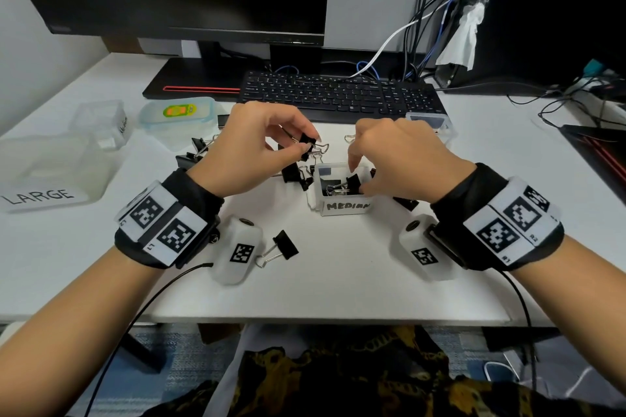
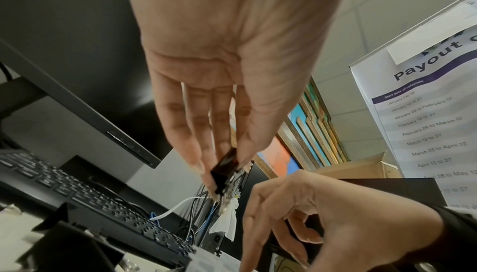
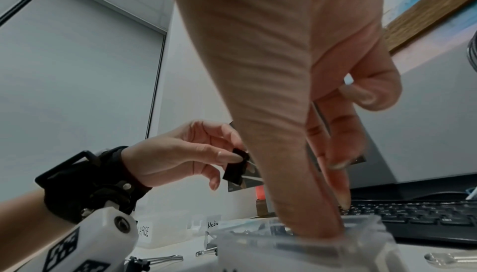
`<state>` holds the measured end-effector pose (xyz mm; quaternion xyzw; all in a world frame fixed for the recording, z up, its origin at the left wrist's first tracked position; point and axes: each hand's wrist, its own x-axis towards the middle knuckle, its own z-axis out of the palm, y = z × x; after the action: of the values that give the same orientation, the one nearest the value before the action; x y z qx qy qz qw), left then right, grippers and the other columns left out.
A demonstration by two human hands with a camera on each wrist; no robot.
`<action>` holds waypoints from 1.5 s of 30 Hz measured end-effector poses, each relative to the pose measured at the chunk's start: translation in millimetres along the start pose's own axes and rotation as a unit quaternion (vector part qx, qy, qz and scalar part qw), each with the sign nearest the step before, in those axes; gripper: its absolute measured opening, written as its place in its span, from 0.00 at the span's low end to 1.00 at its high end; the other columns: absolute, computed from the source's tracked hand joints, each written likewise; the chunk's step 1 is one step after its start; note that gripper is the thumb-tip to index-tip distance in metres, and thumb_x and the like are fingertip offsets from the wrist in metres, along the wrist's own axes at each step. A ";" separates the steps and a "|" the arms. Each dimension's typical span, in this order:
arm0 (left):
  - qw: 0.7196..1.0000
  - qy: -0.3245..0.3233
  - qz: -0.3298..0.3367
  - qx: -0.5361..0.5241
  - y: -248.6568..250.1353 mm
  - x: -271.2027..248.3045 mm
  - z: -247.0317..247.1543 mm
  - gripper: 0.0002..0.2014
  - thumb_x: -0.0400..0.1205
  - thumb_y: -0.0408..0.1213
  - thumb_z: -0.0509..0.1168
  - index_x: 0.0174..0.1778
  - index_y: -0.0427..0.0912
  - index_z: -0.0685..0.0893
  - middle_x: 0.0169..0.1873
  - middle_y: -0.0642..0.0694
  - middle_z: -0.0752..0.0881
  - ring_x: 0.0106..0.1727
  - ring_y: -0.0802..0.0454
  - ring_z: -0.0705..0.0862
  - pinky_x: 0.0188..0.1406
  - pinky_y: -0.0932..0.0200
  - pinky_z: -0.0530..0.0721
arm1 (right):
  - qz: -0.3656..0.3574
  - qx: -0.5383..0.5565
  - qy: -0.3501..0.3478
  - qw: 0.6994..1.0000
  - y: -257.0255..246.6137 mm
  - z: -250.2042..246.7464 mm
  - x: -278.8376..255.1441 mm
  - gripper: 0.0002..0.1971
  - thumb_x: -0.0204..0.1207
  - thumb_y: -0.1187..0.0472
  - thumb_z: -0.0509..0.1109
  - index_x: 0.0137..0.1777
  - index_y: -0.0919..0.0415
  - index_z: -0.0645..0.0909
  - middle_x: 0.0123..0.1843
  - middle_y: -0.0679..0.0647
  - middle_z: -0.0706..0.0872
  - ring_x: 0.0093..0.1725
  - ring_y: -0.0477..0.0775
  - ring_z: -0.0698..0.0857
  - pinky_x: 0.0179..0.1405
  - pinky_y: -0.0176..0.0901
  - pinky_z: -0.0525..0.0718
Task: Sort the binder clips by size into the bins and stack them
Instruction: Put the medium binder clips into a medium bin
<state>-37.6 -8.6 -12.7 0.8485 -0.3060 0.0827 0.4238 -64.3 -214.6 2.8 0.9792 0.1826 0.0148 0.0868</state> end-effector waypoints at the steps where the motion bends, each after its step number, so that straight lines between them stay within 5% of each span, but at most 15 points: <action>1: 1.000 -0.001 -0.002 -0.002 0.2 0.0 0.2 0.05 0.78 0.29 0.72 0.48 0.39 0.90 0.43 0.49 0.91 0.40 0.56 0.90 0.34 0.76 0.80 | 0.003 0.000 -0.003 1.000 -0.2 -0.1 -0.4 0.10 0.71 0.51 0.75 0.52 0.47 0.87 0.57 0.47 0.78 0.42 0.56 0.80 0.34 0.43 0.69; 4: 1.000 -0.002 -0.011 -0.010 -0.3 -0.3 0.7 0.06 0.78 0.29 0.72 0.49 0.40 0.90 0.39 0.52 0.88 0.39 0.56 0.89 0.33 0.76 0.79 | 0.007 0.011 -0.011 1.000 1.4 2.3 0.0 0.09 0.73 0.48 0.73 0.51 0.46 0.87 0.57 0.47 0.77 0.42 0.55 0.78 0.37 0.44 0.71; 9: 0.997 -0.002 -0.048 -0.056 -3.2 1.0 1.8 0.09 0.76 0.30 0.75 0.50 0.41 0.85 0.41 0.40 0.89 0.34 0.54 0.89 0.29 0.74 0.79 | 0.007 0.143 0.085 0.986 10.7 1.1 3.9 0.12 0.76 0.44 0.71 0.56 0.44 0.86 0.54 0.43 0.82 0.43 0.47 0.81 0.39 0.44 0.74; 11: 0.995 -0.003 -0.061 -0.077 -3.8 1.6 2.8 0.10 0.76 0.30 0.75 0.51 0.39 0.84 0.41 0.37 0.89 0.34 0.53 0.89 0.29 0.63 0.85 | -0.001 0.213 0.080 0.974 11.8 -2.8 5.6 0.14 0.75 0.43 0.72 0.58 0.44 0.86 0.51 0.40 0.85 0.42 0.42 0.84 0.44 0.46 0.81; 13: 0.994 -0.003 -0.067 -0.091 -4.1 1.4 3.4 0.11 0.75 0.30 0.75 0.50 0.39 0.83 0.41 0.37 0.88 0.35 0.47 0.89 0.37 0.40 0.89 | -0.012 0.263 0.057 0.963 11.8 -4.0 6.6 0.12 0.73 0.43 0.75 0.55 0.43 0.87 0.46 0.38 0.88 0.42 0.39 0.86 0.48 0.49 0.85; 16: 0.989 -0.001 -0.079 -0.121 -1.1 0.7 4.4 0.11 0.75 0.28 0.75 0.50 0.39 0.81 0.42 0.35 0.88 0.36 0.41 0.89 0.41 0.30 0.86 | -0.012 0.305 0.056 0.951 13.4 -0.7 8.2 0.09 0.70 0.45 0.78 0.49 0.44 0.89 0.40 0.41 0.90 0.40 0.40 0.87 0.47 0.47 0.85; 21: 0.982 0.003 -0.093 -0.166 7.0 0.8 8.0 0.11 0.75 0.25 0.74 0.49 0.35 0.79 0.38 0.39 0.86 0.36 0.44 0.86 0.46 0.33 0.87 | -0.006 0.310 0.064 0.949 17.8 4.8 9.9 0.08 0.70 0.46 0.78 0.49 0.42 0.89 0.46 0.41 0.84 0.41 0.44 0.85 0.46 0.42 0.81; 24: 0.983 -0.007 -0.092 -0.159 7.2 2.3 10.0 0.12 0.74 0.26 0.75 0.49 0.36 0.80 0.39 0.42 0.87 0.37 0.52 0.87 0.43 0.42 0.87 | -0.007 0.342 0.064 0.938 21.9 5.2 9.6 0.02 0.70 0.50 0.80 0.42 0.44 0.90 0.40 0.41 0.85 0.36 0.41 0.85 0.39 0.28 0.77; 27: 0.990 -0.048 -0.079 -0.106 3.9 4.8 10.7 0.18 0.71 0.36 0.79 0.54 0.41 0.81 0.49 0.47 0.89 0.49 0.58 0.89 0.43 0.51 0.86 | -0.007 0.376 0.030 0.926 30.1 3.0 8.8 0.03 0.70 0.53 0.80 0.41 0.50 0.92 0.37 0.44 0.90 0.31 0.33 0.82 0.34 0.20 0.75; 31: 0.985 -0.155 -0.072 0.035 0.7 8.8 10.6 0.37 0.63 0.53 0.81 0.67 0.49 0.78 0.61 0.57 0.84 0.65 0.64 0.80 0.61 0.55 0.84 | 0.031 0.396 -0.006 0.918 40.7 11.2 7.1 0.08 0.71 0.51 0.78 0.43 0.55 0.93 0.39 0.42 0.91 0.38 0.29 0.83 0.38 0.18 0.76; 36: 0.957 -0.235 -0.055 0.162 -3.2 15.2 20.0 0.46 0.60 0.61 0.80 0.73 0.50 0.72 0.65 0.56 0.81 0.68 0.56 0.76 0.66 0.56 0.78 | 0.070 0.395 -0.017 0.916 37.5 22.8 7.3 0.09 0.73 0.49 0.77 0.40 0.53 0.93 0.42 0.38 0.88 0.49 0.33 0.81 0.51 0.32 0.74; 41: 0.948 -0.240 -0.049 0.202 -6.3 18.3 25.8 0.41 0.64 0.61 0.78 0.70 0.49 0.74 0.59 0.58 0.82 0.64 0.52 0.77 0.65 0.49 0.77 | 0.108 0.384 -0.008 0.917 26.2 35.6 11.5 0.10 0.73 0.44 0.76 0.31 0.39 0.90 0.39 0.39 0.85 0.63 0.54 0.76 0.62 0.53 0.76; 45: 0.948 -0.236 -0.046 0.208 -7.2 17.5 27.5 0.39 0.65 0.60 0.78 0.69 0.50 0.74 0.60 0.54 0.83 0.63 0.52 0.77 0.63 0.48 0.79 | 0.129 0.342 -0.020 0.931 17.1 32.4 8.1 0.09 0.74 0.45 0.74 0.37 0.45 0.92 0.37 0.41 0.78 0.68 0.59 0.67 0.71 0.59 0.68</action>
<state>-22.7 -34.4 -27.7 0.9260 -0.3343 -0.0777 0.1572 -48.7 -232.7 -26.2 0.9648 0.0468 -0.0574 -0.2523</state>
